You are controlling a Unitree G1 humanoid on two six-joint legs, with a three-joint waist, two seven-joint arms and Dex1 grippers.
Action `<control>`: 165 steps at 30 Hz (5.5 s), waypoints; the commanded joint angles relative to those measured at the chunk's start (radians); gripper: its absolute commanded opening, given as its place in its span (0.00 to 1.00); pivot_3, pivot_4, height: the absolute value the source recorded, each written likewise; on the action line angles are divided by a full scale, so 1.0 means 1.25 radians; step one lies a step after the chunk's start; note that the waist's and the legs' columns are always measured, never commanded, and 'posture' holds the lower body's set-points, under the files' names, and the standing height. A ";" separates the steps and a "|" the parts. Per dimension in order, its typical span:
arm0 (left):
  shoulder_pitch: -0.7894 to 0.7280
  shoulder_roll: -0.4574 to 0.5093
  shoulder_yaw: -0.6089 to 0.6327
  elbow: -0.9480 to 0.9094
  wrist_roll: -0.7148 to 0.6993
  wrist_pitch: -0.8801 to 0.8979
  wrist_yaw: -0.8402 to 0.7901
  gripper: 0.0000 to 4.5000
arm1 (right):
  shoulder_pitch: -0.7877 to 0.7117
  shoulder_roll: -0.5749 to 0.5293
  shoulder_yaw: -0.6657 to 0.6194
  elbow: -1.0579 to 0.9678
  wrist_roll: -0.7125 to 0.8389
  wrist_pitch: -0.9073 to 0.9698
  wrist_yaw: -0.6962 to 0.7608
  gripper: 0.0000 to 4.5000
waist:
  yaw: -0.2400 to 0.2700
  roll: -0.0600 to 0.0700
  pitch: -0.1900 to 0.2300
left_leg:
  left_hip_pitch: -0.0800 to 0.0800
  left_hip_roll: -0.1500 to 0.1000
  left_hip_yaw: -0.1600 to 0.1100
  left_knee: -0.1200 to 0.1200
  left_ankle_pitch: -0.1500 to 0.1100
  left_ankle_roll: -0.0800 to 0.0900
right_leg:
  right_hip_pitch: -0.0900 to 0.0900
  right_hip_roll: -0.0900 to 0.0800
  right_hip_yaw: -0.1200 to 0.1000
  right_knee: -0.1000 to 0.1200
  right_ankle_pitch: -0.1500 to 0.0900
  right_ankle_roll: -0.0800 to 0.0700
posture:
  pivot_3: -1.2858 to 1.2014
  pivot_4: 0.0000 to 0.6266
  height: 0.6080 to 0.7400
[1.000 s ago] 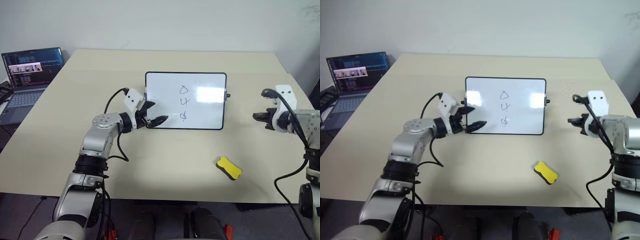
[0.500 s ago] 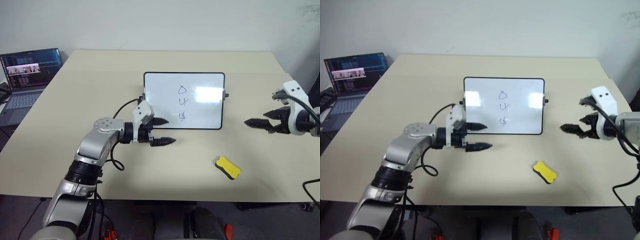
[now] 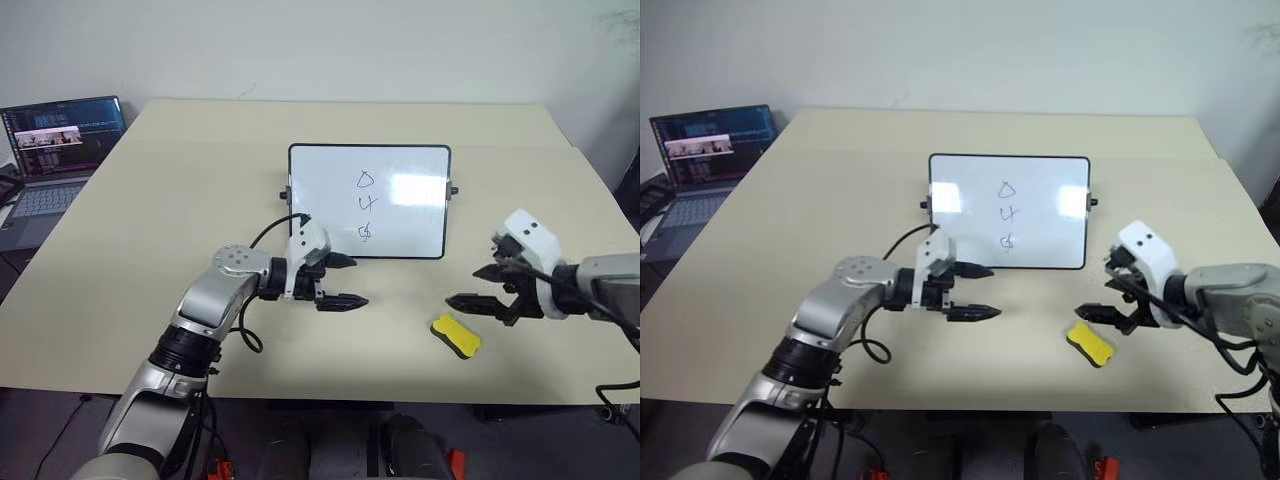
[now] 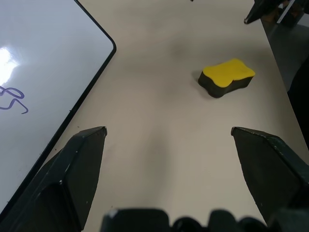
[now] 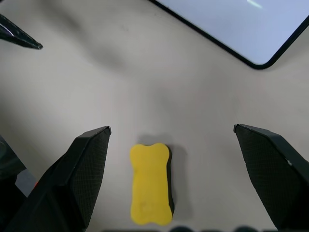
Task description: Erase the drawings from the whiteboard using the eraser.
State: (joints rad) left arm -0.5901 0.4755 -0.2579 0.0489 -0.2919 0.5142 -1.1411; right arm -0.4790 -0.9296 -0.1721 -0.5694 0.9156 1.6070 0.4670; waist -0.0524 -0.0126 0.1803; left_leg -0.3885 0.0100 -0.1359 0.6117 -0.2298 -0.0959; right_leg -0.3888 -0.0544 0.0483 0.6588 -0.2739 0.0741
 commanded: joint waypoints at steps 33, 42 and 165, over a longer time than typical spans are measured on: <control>-0.066 0.015 -0.082 -0.022 0.014 -0.155 -0.213 1.00 | 0.090 0.028 0.119 -0.042 0.150 0.006 -0.332 1.00 | 0.002 0.000 0.000 | -0.001 0.000 0.000 0.000 0.000 0.000 | 0.000 0.000 0.000 0.000 0.000 0.000 | 0.52 0.24 1.00; -0.057 0.014 -0.078 -0.012 0.024 -0.162 -0.201 1.00 | 0.076 0.039 0.139 -0.029 0.131 0.006 -0.334 0.42 | 0.002 0.000 0.000 | -0.001 0.000 0.000 0.000 0.000 0.000 | 0.000 0.000 0.000 0.000 0.000 0.000 | 0.52 0.24 1.00; 0.006 0.143 0.203 -0.086 0.049 -0.048 0.233 1.00 | -0.684 0.526 0.429 1.014 -0.799 -1.081 0.041 0.27 | -0.029 0.000 0.001 | -0.009 0.000 0.000 0.000 0.001 0.000 | -0.013 0.000 0.000 0.005 0.000 -0.001 | 0.52 0.24 1.00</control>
State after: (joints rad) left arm -0.5794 0.6354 -0.0204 -0.0111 -0.2202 0.4531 -0.8447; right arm -1.2934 -0.2774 0.3973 0.7059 -0.0729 0.2921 0.5097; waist -0.0891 -0.0132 0.1819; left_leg -0.4003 0.0104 -0.1362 0.6113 -0.2285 -0.0956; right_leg -0.4056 -0.0543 0.0477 0.6653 -0.2734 0.0733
